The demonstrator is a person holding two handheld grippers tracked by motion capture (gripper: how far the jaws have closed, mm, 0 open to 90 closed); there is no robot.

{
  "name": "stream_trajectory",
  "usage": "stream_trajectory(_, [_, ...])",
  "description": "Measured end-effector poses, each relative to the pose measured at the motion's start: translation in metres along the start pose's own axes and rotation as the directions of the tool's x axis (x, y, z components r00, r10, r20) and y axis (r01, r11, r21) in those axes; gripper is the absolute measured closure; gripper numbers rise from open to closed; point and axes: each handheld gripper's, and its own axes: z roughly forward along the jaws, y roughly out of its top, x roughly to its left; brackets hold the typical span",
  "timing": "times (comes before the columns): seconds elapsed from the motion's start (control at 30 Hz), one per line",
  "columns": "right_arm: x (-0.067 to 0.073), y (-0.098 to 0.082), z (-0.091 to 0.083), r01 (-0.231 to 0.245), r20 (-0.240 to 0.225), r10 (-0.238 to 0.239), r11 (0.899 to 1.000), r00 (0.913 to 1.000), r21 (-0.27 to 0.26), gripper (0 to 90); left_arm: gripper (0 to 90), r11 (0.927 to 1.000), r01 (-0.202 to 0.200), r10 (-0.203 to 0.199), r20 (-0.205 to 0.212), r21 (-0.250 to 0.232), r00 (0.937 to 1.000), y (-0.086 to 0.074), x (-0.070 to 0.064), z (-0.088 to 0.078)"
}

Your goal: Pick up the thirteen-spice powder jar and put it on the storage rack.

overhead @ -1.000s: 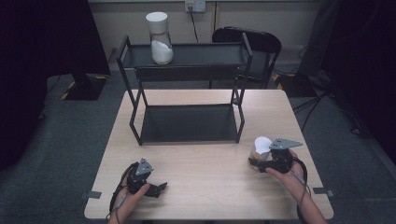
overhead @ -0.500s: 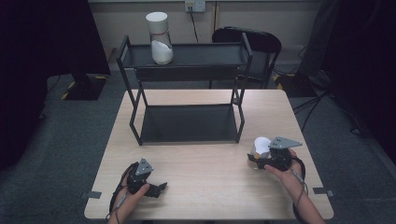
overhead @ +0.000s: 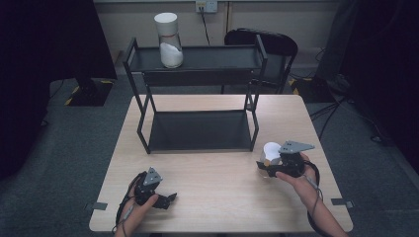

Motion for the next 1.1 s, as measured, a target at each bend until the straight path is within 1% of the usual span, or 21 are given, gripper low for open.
stream_trajectory(0.07, [-0.002,0.005,0.002,0.000,-0.027,0.001,1.000,0.9996,0.003,30.2,0.0,1.0000,-0.001,0.001,0.000,0.001,1.0000,0.000,0.000,0.000])
stream_trajectory(0.23, [0.004,0.020,0.011,0.034,-0.046,-0.032,0.999,0.9984,0.027,30.2,0.0,1.0000,-0.001,0.001,0.000,0.001,1.0000,0.000,0.000,0.000])
stream_trajectory(0.43, [0.007,0.032,0.023,0.035,-0.086,-0.033,0.999,0.9957,0.020,30.2,0.0,1.0000,0.000,0.000,0.000,0.000,1.0000,0.000,0.000,0.000])
stream_trajectory(0.57, [0.009,0.042,0.031,0.041,-0.110,-0.038,0.999,0.9932,0.025,30.2,0.0,1.0000,0.000,0.000,0.000,0.000,1.0000,0.000,0.000,0.000])
stream_trajectory(0.63, [0.012,0.048,0.034,0.053,-0.113,-0.050,0.998,0.9924,0.029,30.2,0.0,1.0000,0.000,0.000,0.000,0.000,1.0000,0.000,0.000,0.000])
stream_trajectory(0.8, [0.013,0.062,0.043,0.054,-0.138,-0.049,0.998,0.9892,0.034,30.2,0.0,1.0000,0.000,0.000,0.000,0.000,1.0000,0.000,0.000,0.000])
stream_trajectory(1.0, [0.015,0.081,0.055,0.071,-0.143,-0.065,0.997,0.9876,0.039,30.2,0.0,1.0000,0.000,0.000,0.000,0.000,1.0000,0.000,0.000,0.000])
stream_trajectory(1.1, [0.017,0.090,0.060,0.088,-0.146,-0.083,0.996,0.9858,0.032,30.2,0.0,1.0000,0.000,0.000,0.000,0.000,1.0000,0.000,0.000,0.000])
